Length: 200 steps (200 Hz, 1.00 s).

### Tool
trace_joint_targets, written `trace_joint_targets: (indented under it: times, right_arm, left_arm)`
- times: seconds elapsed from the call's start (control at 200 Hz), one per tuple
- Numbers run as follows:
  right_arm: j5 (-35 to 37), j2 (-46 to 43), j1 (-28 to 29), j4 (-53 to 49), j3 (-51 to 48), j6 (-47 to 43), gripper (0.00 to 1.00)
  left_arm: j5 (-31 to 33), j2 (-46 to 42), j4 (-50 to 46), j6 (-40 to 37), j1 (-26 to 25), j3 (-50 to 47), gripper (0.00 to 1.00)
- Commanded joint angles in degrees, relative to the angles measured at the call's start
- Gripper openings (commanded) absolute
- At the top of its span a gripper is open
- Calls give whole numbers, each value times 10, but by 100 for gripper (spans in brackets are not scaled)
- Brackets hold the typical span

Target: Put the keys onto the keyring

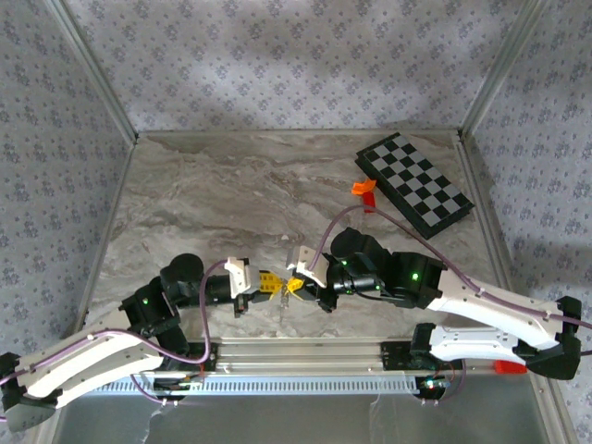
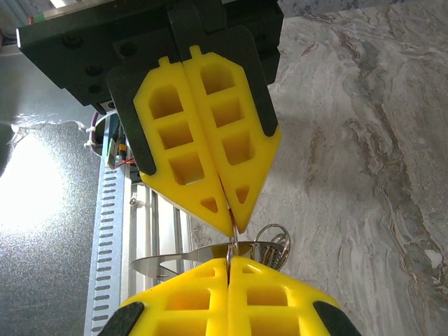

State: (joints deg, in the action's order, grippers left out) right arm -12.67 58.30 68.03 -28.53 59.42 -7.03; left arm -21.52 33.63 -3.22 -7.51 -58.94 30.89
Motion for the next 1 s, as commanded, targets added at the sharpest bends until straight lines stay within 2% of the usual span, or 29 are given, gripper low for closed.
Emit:
trace_joint_targets:
  times: [0.0, 0.39, 0.995]
  right_arm:
    - [-15, 2, 8, 20, 8, -12, 0]
    - [-2, -1, 22, 7, -13, -39, 0]
    - [96, -16, 64, -6, -35, -89, 0]
  left_arm:
    - [-11, 8, 15, -7, -3, 27, 0]
    - [-14, 10, 20, 0, -4, 29, 0]
    - [-12, 10, 22, 6, -4, 30, 0]
